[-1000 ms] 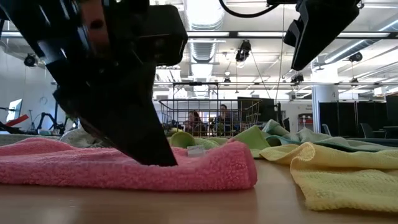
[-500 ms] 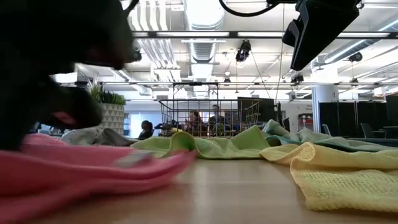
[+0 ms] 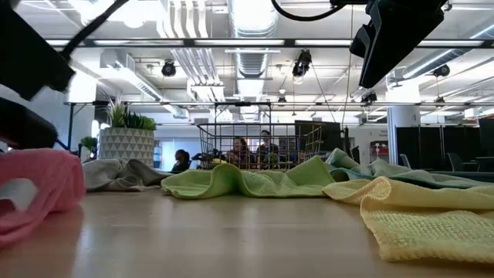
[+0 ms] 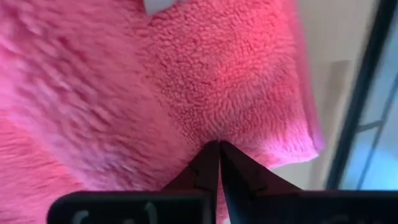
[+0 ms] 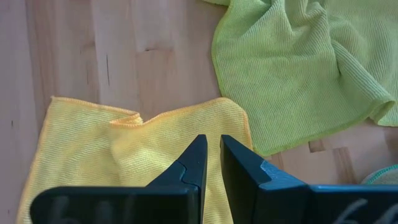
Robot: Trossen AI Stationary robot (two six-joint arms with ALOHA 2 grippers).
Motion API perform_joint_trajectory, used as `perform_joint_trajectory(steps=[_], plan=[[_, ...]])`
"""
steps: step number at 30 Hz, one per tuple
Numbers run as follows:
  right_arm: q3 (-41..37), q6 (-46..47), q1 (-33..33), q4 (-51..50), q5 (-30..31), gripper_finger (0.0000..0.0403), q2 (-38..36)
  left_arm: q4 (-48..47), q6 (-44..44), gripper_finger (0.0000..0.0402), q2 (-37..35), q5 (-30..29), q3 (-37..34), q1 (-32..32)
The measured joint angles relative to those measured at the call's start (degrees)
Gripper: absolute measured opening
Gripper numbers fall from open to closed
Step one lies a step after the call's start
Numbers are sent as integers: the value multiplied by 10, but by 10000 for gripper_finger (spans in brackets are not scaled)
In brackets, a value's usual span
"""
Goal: Fold microfiber towels
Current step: Fold the pink towel
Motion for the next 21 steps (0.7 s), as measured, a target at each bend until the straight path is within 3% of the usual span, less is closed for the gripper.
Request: perform_joint_trajectory(steps=[9,16,21], plan=[[0,-1,-1,1,0,36,0,79,-60,1,-8,17,1,-12],[0,-1,-2,1,0,36,0,74,-62,2,-32,19,22,-11],[0,-2,-4,3,1,36,0,75,-119,2,-51,19,29,-11]])
